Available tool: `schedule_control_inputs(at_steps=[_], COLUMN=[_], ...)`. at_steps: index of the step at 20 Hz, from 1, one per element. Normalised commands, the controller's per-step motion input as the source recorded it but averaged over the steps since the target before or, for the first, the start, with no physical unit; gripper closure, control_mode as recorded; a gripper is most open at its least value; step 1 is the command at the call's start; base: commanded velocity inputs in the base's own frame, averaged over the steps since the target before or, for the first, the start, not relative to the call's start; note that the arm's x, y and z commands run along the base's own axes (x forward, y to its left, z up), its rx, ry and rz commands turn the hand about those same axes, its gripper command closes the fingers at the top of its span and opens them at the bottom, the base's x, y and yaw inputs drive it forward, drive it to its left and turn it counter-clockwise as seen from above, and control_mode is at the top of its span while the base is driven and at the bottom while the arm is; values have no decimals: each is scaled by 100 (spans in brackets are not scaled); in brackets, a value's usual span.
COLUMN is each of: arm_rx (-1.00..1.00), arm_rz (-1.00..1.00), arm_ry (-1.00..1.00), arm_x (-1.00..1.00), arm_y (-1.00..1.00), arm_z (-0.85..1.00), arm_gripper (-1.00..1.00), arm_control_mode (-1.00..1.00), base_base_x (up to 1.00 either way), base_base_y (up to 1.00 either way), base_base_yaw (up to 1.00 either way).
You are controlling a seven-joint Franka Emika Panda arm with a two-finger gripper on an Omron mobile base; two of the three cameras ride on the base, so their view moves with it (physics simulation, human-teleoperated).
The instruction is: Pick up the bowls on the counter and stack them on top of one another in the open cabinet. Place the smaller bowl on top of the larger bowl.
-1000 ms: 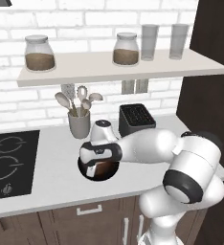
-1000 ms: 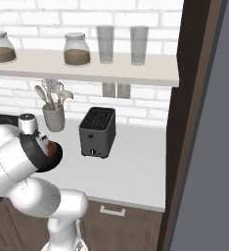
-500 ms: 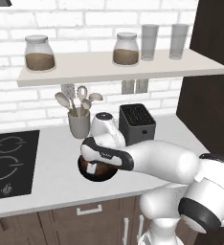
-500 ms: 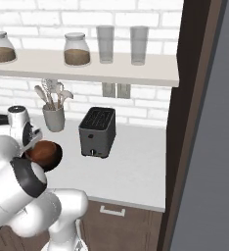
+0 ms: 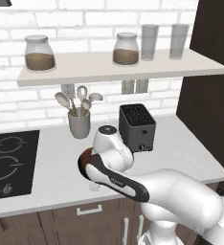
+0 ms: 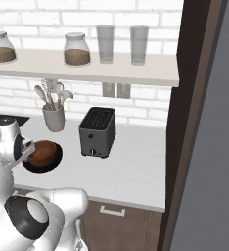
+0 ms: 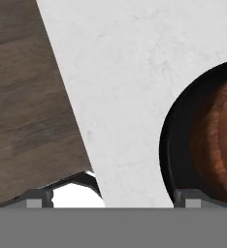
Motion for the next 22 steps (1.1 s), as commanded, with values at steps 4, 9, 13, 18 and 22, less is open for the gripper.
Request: schedule_control_inputs(at_steps=[4, 9, 13, 18, 22], arm_rx=[-8, -11, -9, -9, -5], arm_rz=[0, 0, 0, 0, 0], arm_ry=[-4, -6, 0, -6, -2], arm_x=[2, 13, 40, 23, 34], arm_y=[0, 4, 4, 0, 0], arm_z=[0, 2, -6, 5, -3], arm_gripper=[-100, -100, -100, -100, -100], arm_control_mode=[-100, -100, -100, -100, -100], base_base_x=[0, 0, 0, 0, 0], base_base_y=[0, 0, 0, 0, 0], base_base_yaw=[0, 0, 0, 0, 0])
